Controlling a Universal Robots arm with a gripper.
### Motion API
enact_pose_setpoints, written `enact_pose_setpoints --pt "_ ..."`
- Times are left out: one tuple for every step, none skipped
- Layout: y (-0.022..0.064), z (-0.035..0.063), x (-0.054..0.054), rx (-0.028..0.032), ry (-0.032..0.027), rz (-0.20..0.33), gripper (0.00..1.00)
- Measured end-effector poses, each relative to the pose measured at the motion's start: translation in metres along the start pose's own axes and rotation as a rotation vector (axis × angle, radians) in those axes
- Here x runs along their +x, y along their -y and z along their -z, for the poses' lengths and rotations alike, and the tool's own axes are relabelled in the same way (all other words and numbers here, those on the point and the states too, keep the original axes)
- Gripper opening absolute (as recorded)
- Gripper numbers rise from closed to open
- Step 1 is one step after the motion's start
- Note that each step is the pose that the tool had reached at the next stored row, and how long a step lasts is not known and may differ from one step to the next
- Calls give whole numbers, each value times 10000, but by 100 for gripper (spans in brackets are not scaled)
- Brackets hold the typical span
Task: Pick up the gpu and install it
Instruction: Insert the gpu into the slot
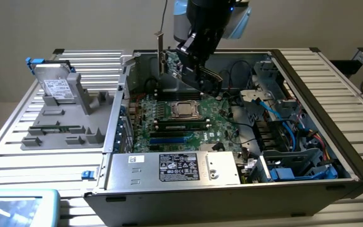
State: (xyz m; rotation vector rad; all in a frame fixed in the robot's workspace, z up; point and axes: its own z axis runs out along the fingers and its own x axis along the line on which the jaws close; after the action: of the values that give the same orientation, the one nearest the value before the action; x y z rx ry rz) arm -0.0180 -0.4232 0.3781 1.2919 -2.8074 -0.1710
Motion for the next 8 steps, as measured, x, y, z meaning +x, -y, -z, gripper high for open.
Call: enact_pose_setpoints --pt "0 -1 0 0 -22 179 28" --pt "0 -3 0 -1 -44 362 28" --pt "1 -4 0 -1 -66 542 28" --pt "1 -5 0 -2 -87 719 28" --pt "1 -7 0 -3 -109 904 28" --pt "1 -8 0 -4 -131 1082 28" --pt "1 -9 0 -4 -153 1261 28" --pt "1 -10 0 -5 -173 1440 28"
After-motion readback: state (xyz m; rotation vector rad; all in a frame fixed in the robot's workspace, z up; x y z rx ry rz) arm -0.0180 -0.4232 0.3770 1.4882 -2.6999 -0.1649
